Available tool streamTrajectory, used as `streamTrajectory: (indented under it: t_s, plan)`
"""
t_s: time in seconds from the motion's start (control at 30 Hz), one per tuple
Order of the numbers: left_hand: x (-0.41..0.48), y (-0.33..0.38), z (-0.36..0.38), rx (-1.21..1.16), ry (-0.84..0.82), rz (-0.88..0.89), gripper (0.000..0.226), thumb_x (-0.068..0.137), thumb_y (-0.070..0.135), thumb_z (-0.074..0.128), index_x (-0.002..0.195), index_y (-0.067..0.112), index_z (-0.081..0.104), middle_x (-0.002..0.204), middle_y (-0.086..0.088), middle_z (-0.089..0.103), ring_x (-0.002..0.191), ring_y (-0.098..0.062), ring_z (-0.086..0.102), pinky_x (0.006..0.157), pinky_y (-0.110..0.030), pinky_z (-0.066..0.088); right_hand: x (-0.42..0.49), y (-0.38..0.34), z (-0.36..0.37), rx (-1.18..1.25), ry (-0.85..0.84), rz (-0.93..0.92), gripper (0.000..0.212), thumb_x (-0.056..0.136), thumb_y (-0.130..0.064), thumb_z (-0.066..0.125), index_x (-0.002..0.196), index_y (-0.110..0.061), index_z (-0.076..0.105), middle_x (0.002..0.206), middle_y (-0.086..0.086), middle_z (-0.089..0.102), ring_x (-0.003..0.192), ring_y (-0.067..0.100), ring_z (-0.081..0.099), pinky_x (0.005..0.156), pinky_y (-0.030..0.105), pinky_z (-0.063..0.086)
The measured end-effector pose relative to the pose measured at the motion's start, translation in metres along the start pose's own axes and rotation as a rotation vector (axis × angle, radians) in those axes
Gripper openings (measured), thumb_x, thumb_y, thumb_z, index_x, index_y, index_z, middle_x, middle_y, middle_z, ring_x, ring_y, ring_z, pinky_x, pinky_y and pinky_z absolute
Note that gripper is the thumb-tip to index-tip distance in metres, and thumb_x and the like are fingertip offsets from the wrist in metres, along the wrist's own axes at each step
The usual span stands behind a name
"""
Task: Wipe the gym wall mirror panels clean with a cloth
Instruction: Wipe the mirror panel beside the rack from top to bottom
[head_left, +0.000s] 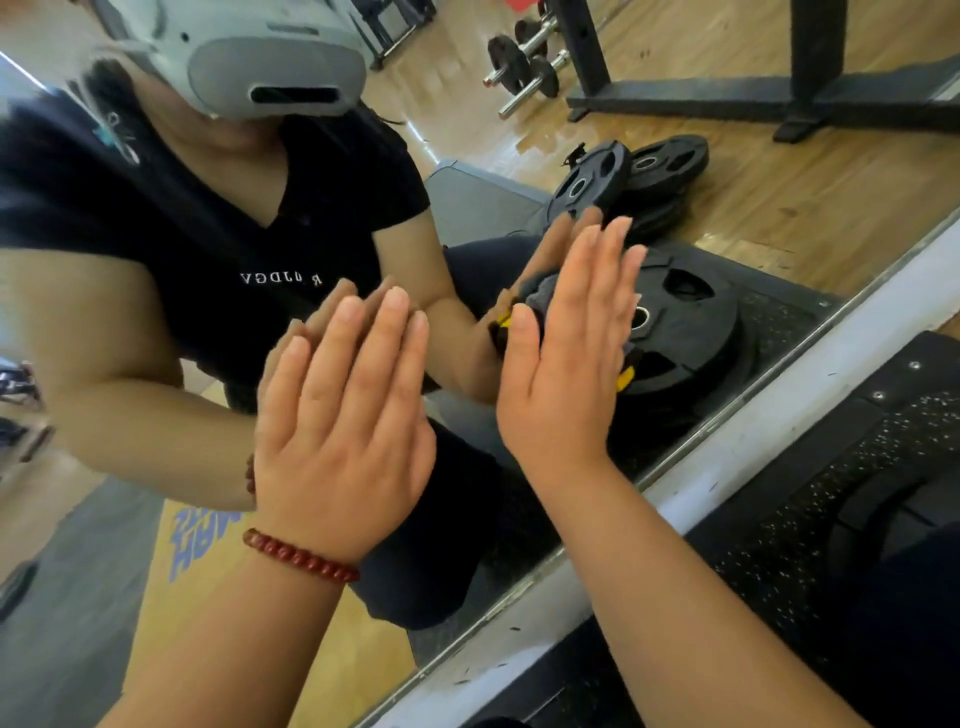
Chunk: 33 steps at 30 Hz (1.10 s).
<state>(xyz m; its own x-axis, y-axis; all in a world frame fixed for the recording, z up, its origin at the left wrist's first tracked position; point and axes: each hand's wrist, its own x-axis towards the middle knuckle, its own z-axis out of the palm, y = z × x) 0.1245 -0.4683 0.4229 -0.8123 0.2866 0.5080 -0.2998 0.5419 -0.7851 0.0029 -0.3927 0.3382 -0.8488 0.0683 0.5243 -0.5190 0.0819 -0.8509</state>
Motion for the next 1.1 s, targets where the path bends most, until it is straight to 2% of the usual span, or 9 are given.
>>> streamTrajectory:
  t_s: [0.1,0.23,0.37,0.53,0.63,0.7,0.8,0.9,1.1]
  plan:
    - [-0.001,0.002,0.005,0.0,0.008,0.01,0.06,0.094,0.026,0.048,0.149,0.006,0.04,0.155,-0.013,0.036,0.146,-0.029,0.025,0.123,-0.043,0.012,0.009,-0.001,0.005,-0.008,0.065,-0.027,0.062,0.106,-0.039,0.019,0.153,0.0,0.015,0.16,0.025,0.017,0.151,0.034,0.005,0.123,0.048,0.005]
    - [-0.001,0.003,0.005,0.017,0.013,-0.001,0.058,0.094,0.026,0.046,0.148,0.007,0.042,0.156,-0.009,0.033,0.148,-0.024,0.022,0.124,-0.041,0.01,-0.02,0.013,0.012,-0.095,-0.026,-0.156,0.059,0.106,-0.041,0.017,0.152,-0.004,0.013,0.159,0.017,0.013,0.151,0.018,-0.01,0.123,0.046,0.001]
    - [-0.004,0.0,0.007,0.027,-0.027,-0.015,0.058,0.093,0.029,0.049,0.147,0.008,0.044,0.156,-0.01,0.037,0.148,-0.02,0.019,0.124,-0.039,0.003,-0.01,0.008,0.001,-0.136,-0.099,-0.272,0.058,0.106,-0.04,0.018,0.153,-0.007,0.012,0.16,0.015,0.011,0.15,0.019,-0.013,0.123,0.048,0.001]
    - [0.001,0.001,0.001,-0.115,0.012,-0.058,0.057,0.096,0.025,0.048,0.149,0.007,0.04,0.157,-0.011,0.033,0.147,-0.026,0.026,0.123,-0.042,0.013,0.052,-0.026,-0.011,-0.184,-0.091,-0.555,0.056,0.106,-0.035,0.023,0.153,-0.007,0.015,0.161,0.015,0.018,0.149,0.02,-0.006,0.123,0.044,0.001]
    - [0.01,0.003,-0.012,-0.232,0.033,-0.117,0.054,0.094,0.022,0.051,0.144,0.005,0.047,0.152,-0.013,0.04,0.143,-0.027,0.032,0.12,-0.042,0.02,0.043,0.007,-0.014,-0.326,-0.156,-0.817,0.059,0.107,-0.037,0.023,0.158,-0.015,0.002,0.166,0.005,-0.008,0.151,0.018,-0.013,0.123,0.042,-0.002]
    - [0.016,-0.006,-0.02,-0.191,0.091,-0.139,0.053,0.091,0.022,0.053,0.141,0.004,0.051,0.148,-0.012,0.044,0.139,-0.027,0.036,0.119,-0.042,0.021,0.04,0.031,-0.02,-0.413,-0.199,-1.028,0.061,0.107,-0.038,0.026,0.159,-0.018,-0.001,0.165,0.0,-0.013,0.152,0.021,-0.009,0.123,0.043,0.001]
    - [0.025,-0.027,-0.022,-0.147,0.145,-0.256,0.057,0.092,0.021,0.052,0.145,0.002,0.046,0.151,-0.013,0.04,0.142,-0.03,0.033,0.121,-0.043,0.019,0.077,0.005,-0.024,-0.391,-0.178,-1.193,0.06,0.106,-0.038,0.03,0.158,-0.017,0.008,0.167,0.002,0.003,0.153,0.021,0.0,0.121,0.045,0.01]
    - [0.026,-0.03,-0.015,-0.07,0.141,-0.274,0.062,0.093,0.024,0.051,0.149,0.002,0.038,0.155,-0.014,0.036,0.146,-0.029,0.028,0.12,-0.047,0.022,0.117,-0.042,-0.022,-0.33,-0.116,-1.263,0.056,0.105,-0.036,0.033,0.154,-0.011,0.021,0.16,0.004,0.025,0.148,0.027,0.022,0.119,0.048,0.02]
    - [0.026,-0.026,-0.012,-0.003,0.117,-0.284,0.064,0.094,0.029,0.047,0.151,0.002,0.034,0.157,-0.013,0.032,0.147,-0.027,0.026,0.12,-0.047,0.023,0.113,-0.011,-0.035,-0.446,-0.241,-1.503,0.062,0.105,-0.036,0.04,0.158,-0.014,0.015,0.162,0.003,0.02,0.153,0.02,0.004,0.122,0.041,0.011]
